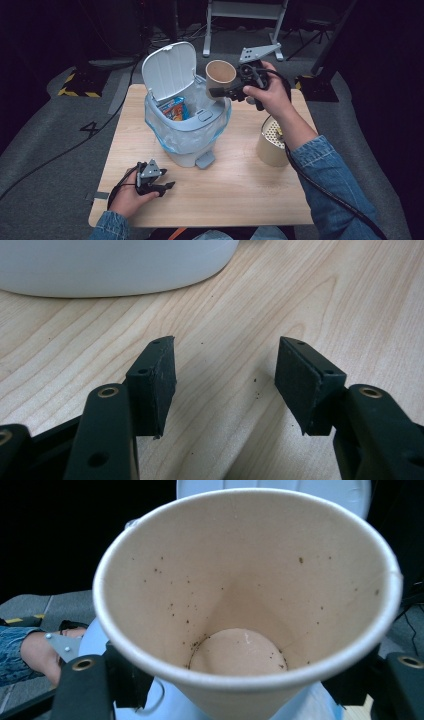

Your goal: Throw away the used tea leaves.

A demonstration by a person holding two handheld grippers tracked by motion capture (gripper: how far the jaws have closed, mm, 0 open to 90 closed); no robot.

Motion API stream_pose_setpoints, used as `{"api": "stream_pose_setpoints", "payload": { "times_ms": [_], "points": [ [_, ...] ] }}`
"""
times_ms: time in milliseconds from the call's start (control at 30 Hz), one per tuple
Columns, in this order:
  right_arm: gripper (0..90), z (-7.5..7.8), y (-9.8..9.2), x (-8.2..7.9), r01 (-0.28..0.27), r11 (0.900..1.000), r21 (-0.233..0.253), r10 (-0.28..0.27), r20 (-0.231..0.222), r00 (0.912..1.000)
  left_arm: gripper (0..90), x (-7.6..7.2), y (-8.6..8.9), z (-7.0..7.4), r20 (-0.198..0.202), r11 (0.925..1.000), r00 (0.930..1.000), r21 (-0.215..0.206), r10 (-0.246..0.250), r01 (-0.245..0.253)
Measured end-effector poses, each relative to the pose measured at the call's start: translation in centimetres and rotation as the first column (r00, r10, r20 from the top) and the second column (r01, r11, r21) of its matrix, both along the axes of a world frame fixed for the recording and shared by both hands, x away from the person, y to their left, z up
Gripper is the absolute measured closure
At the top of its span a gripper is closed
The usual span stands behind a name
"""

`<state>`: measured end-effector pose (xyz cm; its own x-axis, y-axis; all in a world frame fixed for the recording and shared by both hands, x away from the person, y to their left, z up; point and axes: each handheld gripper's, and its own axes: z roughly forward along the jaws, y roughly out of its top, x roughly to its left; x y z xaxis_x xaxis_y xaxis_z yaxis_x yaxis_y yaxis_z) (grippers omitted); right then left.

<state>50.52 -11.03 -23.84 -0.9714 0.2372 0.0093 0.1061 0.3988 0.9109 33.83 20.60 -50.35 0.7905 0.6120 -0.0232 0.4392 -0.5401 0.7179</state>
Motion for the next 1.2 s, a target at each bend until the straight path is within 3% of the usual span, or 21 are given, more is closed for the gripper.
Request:
{"api": "stream_pose_setpoints", "payload": {
  "times_ms": [433, 733, 833, 900, 967, 1000, 1067, 1200],
  "points": [
    [28.3, -1.7, 5.1, 0.4, 0.023, 0.992, -0.125, -0.025, -0.011, 0.9996, 41.7, 0.2, -0.1, 0.0, 0.008, 1.0, 0.9999, 0.003, -0.008, 0.008],
    [28.3, -2.3, 6.3, 0.4, 0.05, 0.976, -0.214, -0.052, -0.005, 0.9986, 41.6, 0.2, -0.1, 0.0, 0.008, 1.0, 0.9999, 0.004, -0.008, 0.008],
    [27.9, -2.4, 6.7, 0.5, 0.065, 0.966, -0.25, -0.062, 0.02, 0.9979, 41.6, 0.2, -0.1, 0.0, 0.009, 1.0, 0.9999, 0.004, -0.009, 0.009],
    [25.7, -2.4, 6.9, 0.5, 0.049, 0.962, -0.268, -0.047, 0.013, 0.9988, 41.7, 0.2, -0.2, 0.0, 0.008, 1.0, 0.9999, 0.004, -0.008, 0.008],
    [16.8, -2.4, 7.0, 0.4, 0.066, 0.963, -0.261, -0.054, 0.051, 0.9972, 41.7, 0.2, -0.2, 0.0, 0.008, 1.0, 0.9999, 0.004, -0.009, 0.009],
    [15.6, -2.4, 7.0, 0.4, 0.061, 0.964, -0.257, -0.05, 0.05, 0.9975, 41.7, 0.2, -0.2, 0.0, 0.008, 0.9999, 0.9999, 0.004, -0.009, 0.009],
    [15.7, -2.5, 7.1, 0.4, 0.05, 0.972, -0.231, -0.039, 0.053, 0.9978, 41.7, 0.2, -0.2, 0.0, 0.009, 1.0, 0.9999, 0.004, -0.009, 0.009],
    [16.0, -2.4, 7.0, 0.4, 0.081, 0.979, -0.189, -0.067, 0.078, 0.9947, 41.6, 0.2, -0.1, 0.0, 0.008, 0.9999, 0.9999, 0.004, -0.011, 0.011]
  ]
}}
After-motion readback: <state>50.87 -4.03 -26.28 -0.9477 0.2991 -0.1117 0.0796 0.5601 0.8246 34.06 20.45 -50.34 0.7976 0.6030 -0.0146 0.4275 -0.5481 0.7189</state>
